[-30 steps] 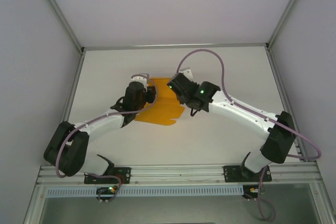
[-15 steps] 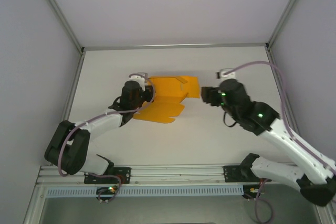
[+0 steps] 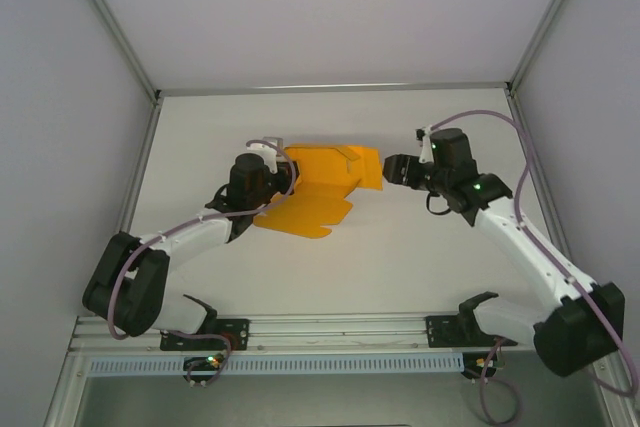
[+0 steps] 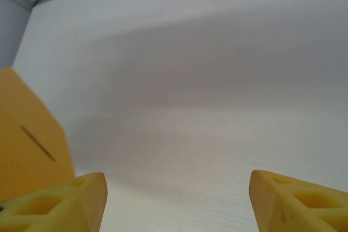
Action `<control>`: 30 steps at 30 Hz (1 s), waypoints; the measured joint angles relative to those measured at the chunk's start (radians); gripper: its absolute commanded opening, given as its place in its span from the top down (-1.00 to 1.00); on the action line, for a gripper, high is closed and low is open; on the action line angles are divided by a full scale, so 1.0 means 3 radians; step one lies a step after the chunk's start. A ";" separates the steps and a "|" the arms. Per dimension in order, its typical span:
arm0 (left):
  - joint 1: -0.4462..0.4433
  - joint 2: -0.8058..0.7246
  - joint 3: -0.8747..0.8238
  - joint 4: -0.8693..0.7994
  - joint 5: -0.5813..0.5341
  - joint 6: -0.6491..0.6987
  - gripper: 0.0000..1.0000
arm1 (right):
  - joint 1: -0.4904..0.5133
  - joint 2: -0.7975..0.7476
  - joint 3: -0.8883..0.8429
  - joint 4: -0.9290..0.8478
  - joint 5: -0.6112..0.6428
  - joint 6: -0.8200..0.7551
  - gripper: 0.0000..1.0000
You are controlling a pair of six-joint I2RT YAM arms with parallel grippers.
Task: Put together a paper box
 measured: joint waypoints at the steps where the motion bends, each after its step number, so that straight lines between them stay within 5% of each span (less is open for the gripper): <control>1: 0.0000 0.0000 0.0000 0.0001 0.0000 -0.0001 1.00 | 0.0018 0.0056 0.0000 0.0057 -0.0118 0.0000 -0.39; 11: 0.0000 0.0000 -0.0001 0.0003 -0.0008 0.0000 1.00 | 0.0331 0.0240 0.0000 0.0523 -0.0793 0.0028 -0.37; 30: -0.0006 -0.0005 -0.0001 -0.0083 -0.0243 0.0112 1.00 | 0.0727 0.0657 0.0216 0.0791 -0.0885 0.0122 -0.26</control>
